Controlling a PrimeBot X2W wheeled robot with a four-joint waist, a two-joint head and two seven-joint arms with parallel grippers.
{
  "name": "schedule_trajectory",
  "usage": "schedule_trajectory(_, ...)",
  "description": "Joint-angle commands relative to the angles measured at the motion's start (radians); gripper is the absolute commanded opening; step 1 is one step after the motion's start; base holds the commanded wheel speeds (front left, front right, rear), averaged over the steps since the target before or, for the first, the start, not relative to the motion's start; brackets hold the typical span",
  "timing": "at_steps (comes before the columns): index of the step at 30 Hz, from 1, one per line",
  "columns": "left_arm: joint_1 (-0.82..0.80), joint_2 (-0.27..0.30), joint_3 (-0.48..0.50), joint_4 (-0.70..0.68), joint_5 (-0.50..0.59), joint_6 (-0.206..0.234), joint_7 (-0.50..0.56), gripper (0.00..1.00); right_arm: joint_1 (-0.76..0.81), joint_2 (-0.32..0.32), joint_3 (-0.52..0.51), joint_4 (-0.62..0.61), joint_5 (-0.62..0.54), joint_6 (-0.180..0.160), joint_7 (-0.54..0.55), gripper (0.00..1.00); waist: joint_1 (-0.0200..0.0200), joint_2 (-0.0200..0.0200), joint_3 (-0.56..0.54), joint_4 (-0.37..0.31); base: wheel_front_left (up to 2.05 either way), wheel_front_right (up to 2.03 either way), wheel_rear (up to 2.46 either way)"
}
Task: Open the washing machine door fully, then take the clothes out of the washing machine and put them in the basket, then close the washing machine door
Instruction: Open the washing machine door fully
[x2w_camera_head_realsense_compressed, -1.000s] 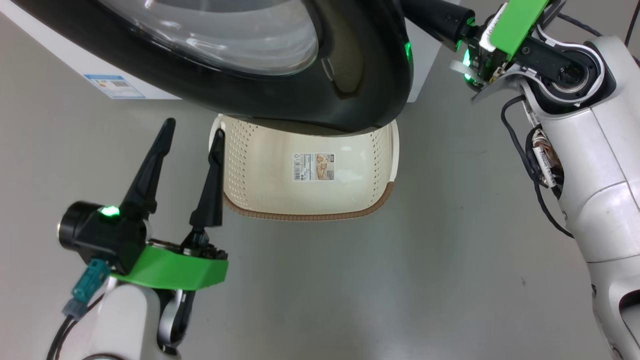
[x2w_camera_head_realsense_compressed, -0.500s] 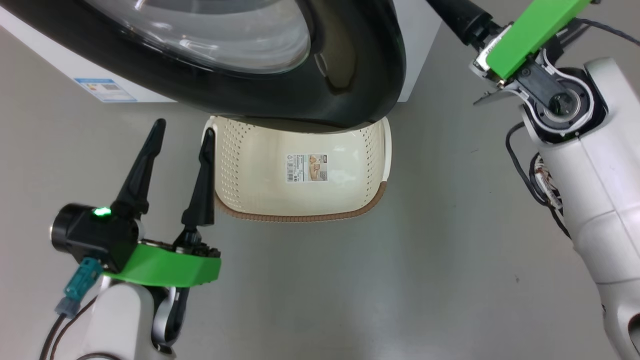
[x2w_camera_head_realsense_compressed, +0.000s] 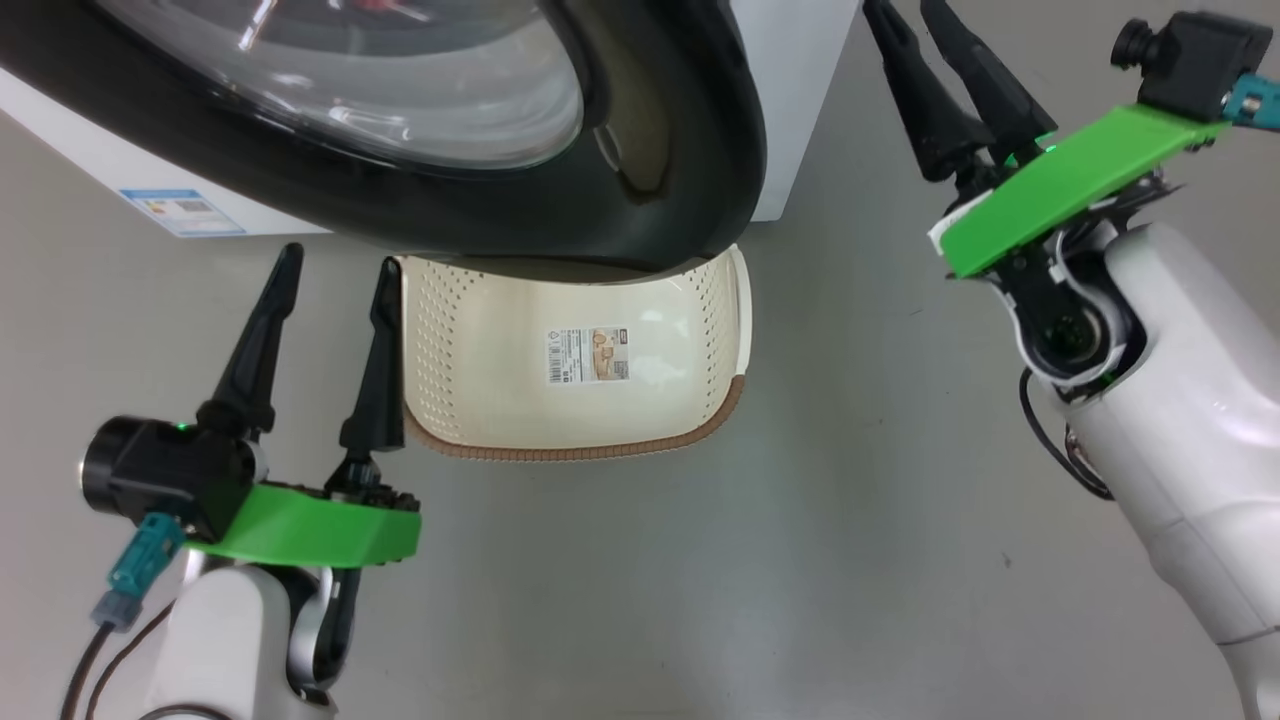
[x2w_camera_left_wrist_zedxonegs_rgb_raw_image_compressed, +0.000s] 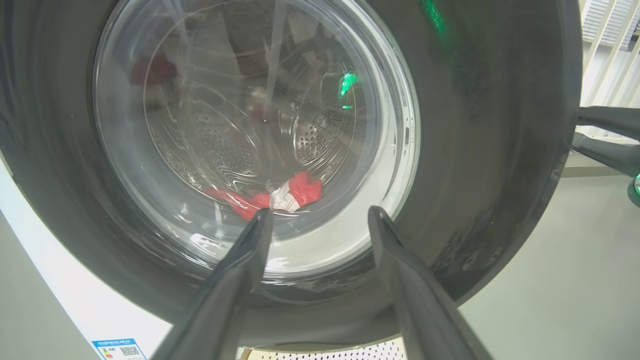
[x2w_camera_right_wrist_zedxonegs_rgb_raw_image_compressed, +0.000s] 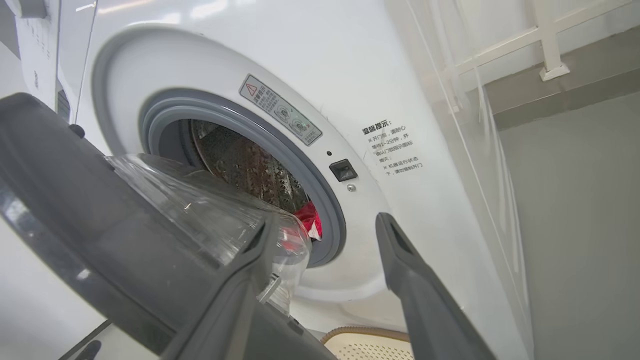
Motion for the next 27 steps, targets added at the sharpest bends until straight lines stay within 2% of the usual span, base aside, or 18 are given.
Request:
schedule_trajectory(1,0.02,0.026,0.035,-0.023,0.006,-0.006,-0.005,1.0,0.037,0.003,0.014,-0.016,-0.018,0.005,-0.023,1.0,0.0,0.0,-0.005,-0.004,0.0,0.0,0.0)
schedule_trajectory(6,0.025,0.024,0.042,-0.028,0.009,-0.006,-0.005,1.0,0.053,-0.005,0.048,0.046,-0.129,0.005,-0.122,1.0,0.0,0.0,-0.015,-0.011,0.0,0.0,0.0)
schedule_trajectory(10,0.026,0.021,0.042,-0.033,0.011,-0.006,-0.005,1.0,0.081,0.008,0.0,0.063,-0.241,0.005,-0.144,1.0,0.0,0.0,-0.02,-0.011,0.0,0.0,0.0)
schedule_trajectory(13,0.027,0.02,0.04,-0.044,0.012,-0.006,-0.005,1.0,0.136,0.04,-0.111,0.016,-0.358,0.005,-0.145,1.0,0.0,0.0,-0.024,-0.011,0.0,0.0,0.0)
schedule_trajectory(18,0.032,0.017,0.038,-0.049,0.012,-0.006,-0.005,1.0,0.25,0.097,-0.224,-0.077,-0.545,0.005,-0.146,1.0,0.0,0.0,-0.031,-0.01,0.0,0.0,0.0)
schedule_trajectory(23,0.035,0.014,0.039,-0.056,0.011,-0.006,-0.005,1.0,0.349,0.153,-0.337,-0.2,-0.676,0.005,-0.146,1.0,0.0,0.0,-0.038,-0.004,0.0,0.0,0.0)
schedule_trajectory(27,0.042,0.012,0.041,-0.061,0.011,-0.006,-0.005,1.0,0.432,0.183,-0.385,-0.259,-0.729,0.005,-0.146,1.0,0.0,0.0,-0.045,-0.002,0.0,0.0,0.0)
